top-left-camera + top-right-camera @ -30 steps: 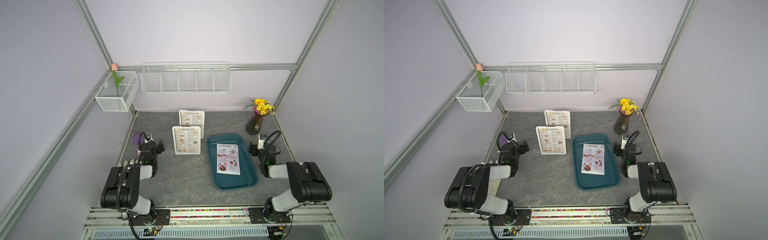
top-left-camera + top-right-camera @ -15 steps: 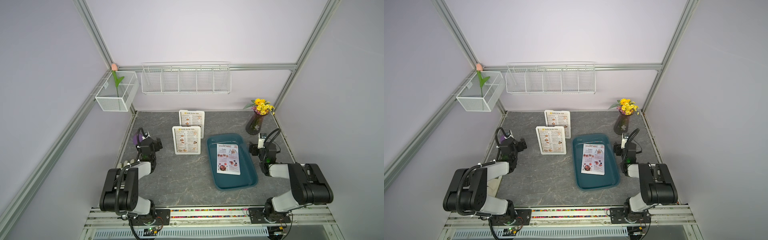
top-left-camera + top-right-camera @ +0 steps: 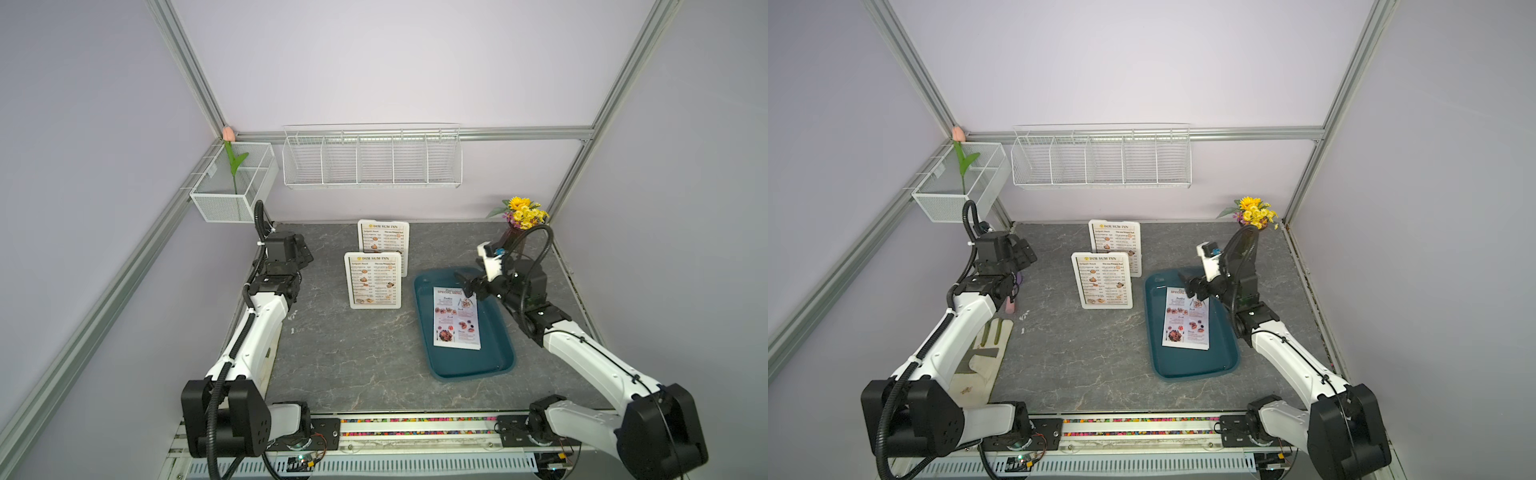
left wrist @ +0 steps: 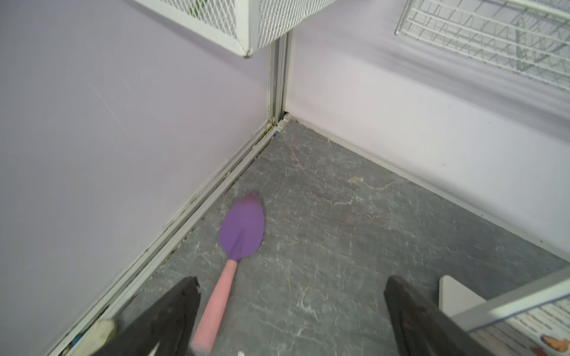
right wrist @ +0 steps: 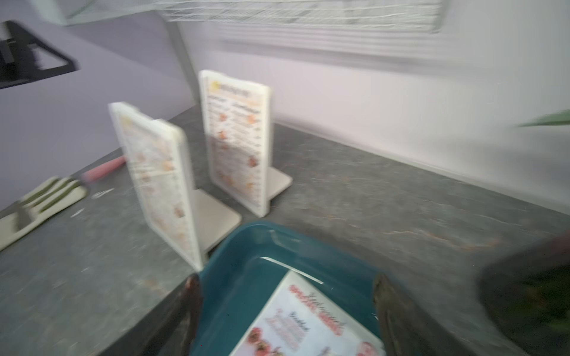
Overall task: Replace the menus in the menu holders
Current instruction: Take out the menu from the menu holder.
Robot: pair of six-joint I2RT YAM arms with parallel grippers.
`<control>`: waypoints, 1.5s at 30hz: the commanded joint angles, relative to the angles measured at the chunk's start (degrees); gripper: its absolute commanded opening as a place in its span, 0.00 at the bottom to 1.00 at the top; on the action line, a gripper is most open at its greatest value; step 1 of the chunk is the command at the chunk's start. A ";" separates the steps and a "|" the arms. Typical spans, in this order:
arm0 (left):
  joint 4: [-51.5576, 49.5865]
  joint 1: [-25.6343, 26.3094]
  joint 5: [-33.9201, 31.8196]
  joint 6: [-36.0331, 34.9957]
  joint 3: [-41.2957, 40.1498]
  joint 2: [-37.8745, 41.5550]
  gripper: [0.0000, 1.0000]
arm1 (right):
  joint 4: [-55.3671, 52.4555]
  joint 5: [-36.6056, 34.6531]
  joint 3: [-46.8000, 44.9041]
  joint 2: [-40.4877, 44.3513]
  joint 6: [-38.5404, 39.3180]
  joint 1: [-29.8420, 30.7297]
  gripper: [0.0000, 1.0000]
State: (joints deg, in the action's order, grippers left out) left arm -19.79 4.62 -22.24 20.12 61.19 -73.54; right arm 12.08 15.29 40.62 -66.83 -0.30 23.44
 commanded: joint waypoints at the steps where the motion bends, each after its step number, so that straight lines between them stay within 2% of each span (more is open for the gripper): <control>1: -13.51 2.13 2.21 4.20 1.38 2.33 0.96 | -2.37 4.77 1.60 -2.20 -0.91 5.21 0.89; 5: -17.45 5.36 4.28 3.72 2.18 2.69 0.99 | 3.20 3.73 5.15 -10.53 -1.48 10.07 0.89; 14: -20.25 5.57 9.28 3.80 -1.06 5.69 0.99 | 13.66 3.09 17.52 -31.59 -2.89 15.20 0.89; 20: -21.81 5.57 9.27 1.76 -0.31 6.22 0.99 | 16.82 3.31 21.96 -38.36 -3.75 16.87 0.88; 29: -22.77 5.99 9.56 -0.11 2.33 5.02 0.99 | 14.44 6.58 17.40 -32.97 -2.95 20.56 0.92; 37: -22.25 7.03 12.61 -0.78 1.68 2.85 0.99 | 10.13 5.26 14.13 -25.31 -2.91 23.50 0.94; 41: -20.40 8.86 14.34 -0.19 0.33 1.44 0.99 | 1.52 1.92 16.48 -21.87 -2.23 22.98 0.95; 45: -18.38 13.58 14.59 1.81 -0.57 -3.40 1.00 | -9.46 -2.60 23.01 -18.98 -2.10 22.86 0.97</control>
State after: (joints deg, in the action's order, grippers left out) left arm -39.00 15.97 -8.88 20.16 61.52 -74.11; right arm 11.53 16.58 59.16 -88.40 -2.98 46.59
